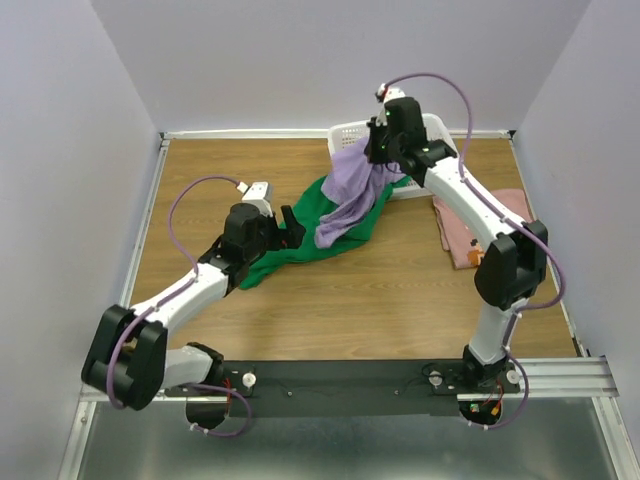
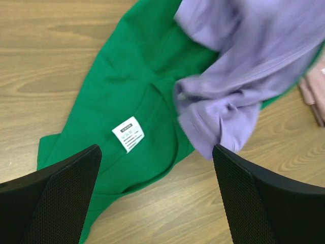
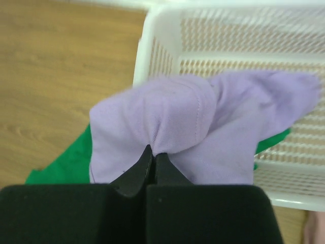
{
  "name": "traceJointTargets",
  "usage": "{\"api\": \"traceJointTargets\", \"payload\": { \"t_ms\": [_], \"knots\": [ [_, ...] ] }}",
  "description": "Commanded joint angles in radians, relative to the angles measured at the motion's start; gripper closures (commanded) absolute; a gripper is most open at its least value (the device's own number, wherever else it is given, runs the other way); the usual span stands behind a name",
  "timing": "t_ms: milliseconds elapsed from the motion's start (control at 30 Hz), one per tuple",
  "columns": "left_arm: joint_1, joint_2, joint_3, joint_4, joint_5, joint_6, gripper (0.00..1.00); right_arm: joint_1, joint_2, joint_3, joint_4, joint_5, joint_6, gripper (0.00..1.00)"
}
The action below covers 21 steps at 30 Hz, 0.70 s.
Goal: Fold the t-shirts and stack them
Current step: Move the tshirt to the center of the board
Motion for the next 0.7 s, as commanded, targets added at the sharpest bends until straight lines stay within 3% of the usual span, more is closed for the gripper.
{"api": "traceJointTargets", "payload": {
  "t_ms": [0,333,433,533,567,667],
  "knots": [
    [-0.007,0.093,0.078,0.006,-0.026,-0.009,0.02,-0.013,-0.091,0.096,0.064,0.190,-0.050,0.99],
    [-0.013,0.406,0.266,-0.269,-0.049,0.013,0.02,-0.043,-0.055,0.172,0.095,0.279,-0.012,0.99],
    [-0.013,0.441,0.257,-0.301,-0.049,0.011,0.08,-0.073,-0.042,0.211,0.104,0.280,0.027,0.99],
    [-0.012,0.425,0.220,-0.306,-0.052,-0.013,0.30,-0.093,-0.023,0.269,0.112,0.273,0.043,0.99],
    [-0.012,0.419,0.212,-0.308,-0.052,-0.017,0.43,-0.099,-0.019,0.284,0.115,0.271,0.043,0.99],
    [-0.001,0.403,0.192,-0.338,-0.088,-0.020,0.62,-0.110,0.006,0.356,0.118,0.267,0.042,0.99]
  ]
}}
